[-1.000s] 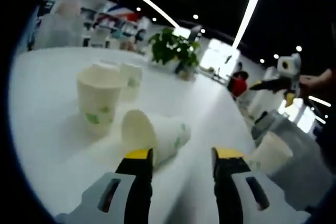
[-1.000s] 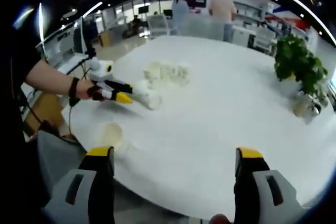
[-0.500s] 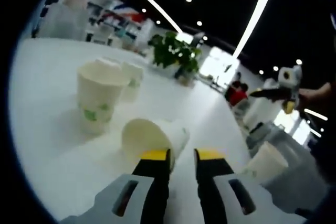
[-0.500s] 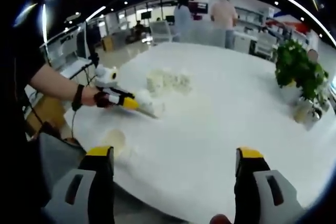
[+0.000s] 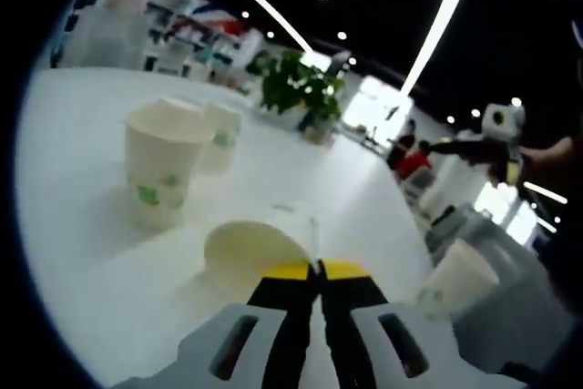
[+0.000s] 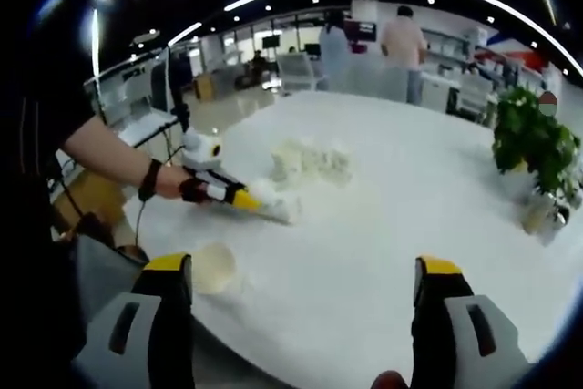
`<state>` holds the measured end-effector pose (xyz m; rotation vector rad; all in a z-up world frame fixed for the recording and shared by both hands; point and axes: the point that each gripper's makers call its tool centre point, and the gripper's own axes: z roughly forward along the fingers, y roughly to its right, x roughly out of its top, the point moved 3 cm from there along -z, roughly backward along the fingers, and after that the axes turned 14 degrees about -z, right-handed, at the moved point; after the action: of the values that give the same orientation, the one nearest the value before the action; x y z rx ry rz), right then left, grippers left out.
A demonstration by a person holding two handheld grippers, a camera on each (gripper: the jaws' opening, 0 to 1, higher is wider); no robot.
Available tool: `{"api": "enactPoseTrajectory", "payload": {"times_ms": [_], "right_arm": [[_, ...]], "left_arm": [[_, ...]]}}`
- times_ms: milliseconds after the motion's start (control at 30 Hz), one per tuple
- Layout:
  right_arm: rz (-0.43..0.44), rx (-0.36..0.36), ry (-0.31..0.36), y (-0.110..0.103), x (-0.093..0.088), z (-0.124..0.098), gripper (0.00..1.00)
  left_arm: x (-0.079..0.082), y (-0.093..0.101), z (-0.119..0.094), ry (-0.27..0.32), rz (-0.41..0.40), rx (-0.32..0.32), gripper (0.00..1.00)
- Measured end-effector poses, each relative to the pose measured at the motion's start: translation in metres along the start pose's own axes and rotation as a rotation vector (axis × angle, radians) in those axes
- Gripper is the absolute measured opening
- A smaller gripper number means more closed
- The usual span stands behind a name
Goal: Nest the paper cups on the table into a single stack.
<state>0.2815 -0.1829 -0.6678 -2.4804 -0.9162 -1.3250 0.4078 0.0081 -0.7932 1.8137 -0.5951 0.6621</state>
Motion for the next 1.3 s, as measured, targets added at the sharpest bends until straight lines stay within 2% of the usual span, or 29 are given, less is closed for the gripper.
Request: {"api": "enactPoseTrajectory", "payload": {"times_ms": [333, 633, 900, 1133, 1300], "right_arm": [[-0.033, 0.012, 0.019, 0.001, 0.006, -0.001, 1.00], [-0.044, 0.045, 0.052, 0.003, 0.006, -0.002, 1.00], [-0.064, 0.074, 0.091, 0.013, 0.009, -0.005, 1.00], [-0.070, 0.095, 0.133, 0.017, 0.010, -0.010, 1.00], [-0.089, 0.112, 0.162, 0.017, 0.011, -0.015, 1.00]], "left_arm": [[0.001, 0.015, -0.004, -0.009, -0.009, -0.012, 0.00], [0.011, 0.031, -0.018, 0.001, -0.023, 0.014, 0.00], [0.022, 0.061, -0.031, 0.008, -0.030, 0.043, 0.00], [0.022, 0.086, -0.032, -0.019, -0.036, 0.074, 0.00], [0.028, 0.106, -0.036, 0.002, -0.034, 0.085, 0.00]]}}
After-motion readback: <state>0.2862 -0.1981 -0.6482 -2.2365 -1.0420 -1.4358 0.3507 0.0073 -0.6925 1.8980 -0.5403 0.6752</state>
